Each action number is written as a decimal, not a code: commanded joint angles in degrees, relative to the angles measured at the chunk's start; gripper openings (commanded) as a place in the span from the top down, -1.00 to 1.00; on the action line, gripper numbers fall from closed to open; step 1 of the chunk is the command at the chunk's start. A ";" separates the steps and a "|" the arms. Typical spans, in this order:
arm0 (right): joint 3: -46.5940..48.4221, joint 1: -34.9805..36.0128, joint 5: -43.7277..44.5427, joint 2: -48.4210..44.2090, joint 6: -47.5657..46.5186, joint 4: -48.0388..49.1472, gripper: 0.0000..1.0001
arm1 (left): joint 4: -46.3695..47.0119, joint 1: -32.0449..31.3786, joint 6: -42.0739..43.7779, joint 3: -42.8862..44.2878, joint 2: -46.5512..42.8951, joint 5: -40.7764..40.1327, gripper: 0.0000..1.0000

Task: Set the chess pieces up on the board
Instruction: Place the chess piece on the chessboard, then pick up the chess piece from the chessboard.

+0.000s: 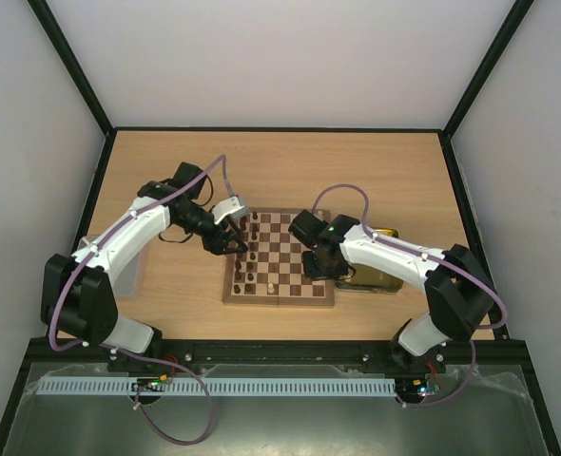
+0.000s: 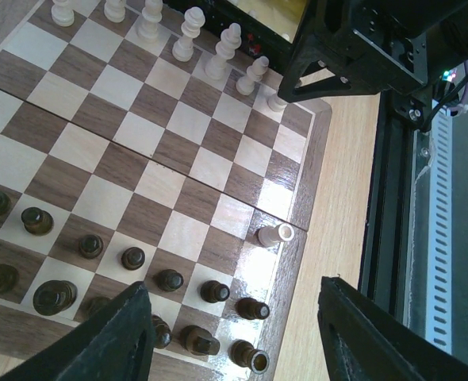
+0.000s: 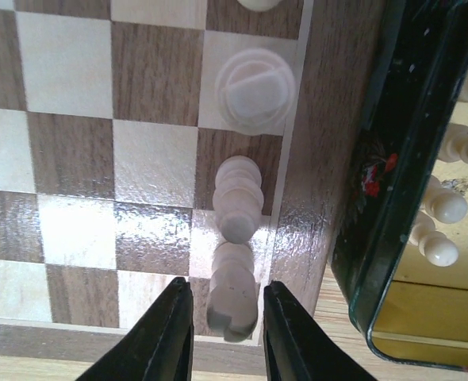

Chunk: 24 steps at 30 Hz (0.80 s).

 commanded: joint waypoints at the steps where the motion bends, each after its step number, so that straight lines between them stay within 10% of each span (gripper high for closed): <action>1: 3.60 -0.15 1.36 -2.53 0.19 -4.22 0.52 | -0.31 -0.17 0.67 0.79 -1.04 1.35 -0.09; 24: 14.34 9.35 -5.86 6.35 1.84 -1.24 0.51 | 7.74 -6.88 -2.05 -5.38 -9.09 -12.57 -0.20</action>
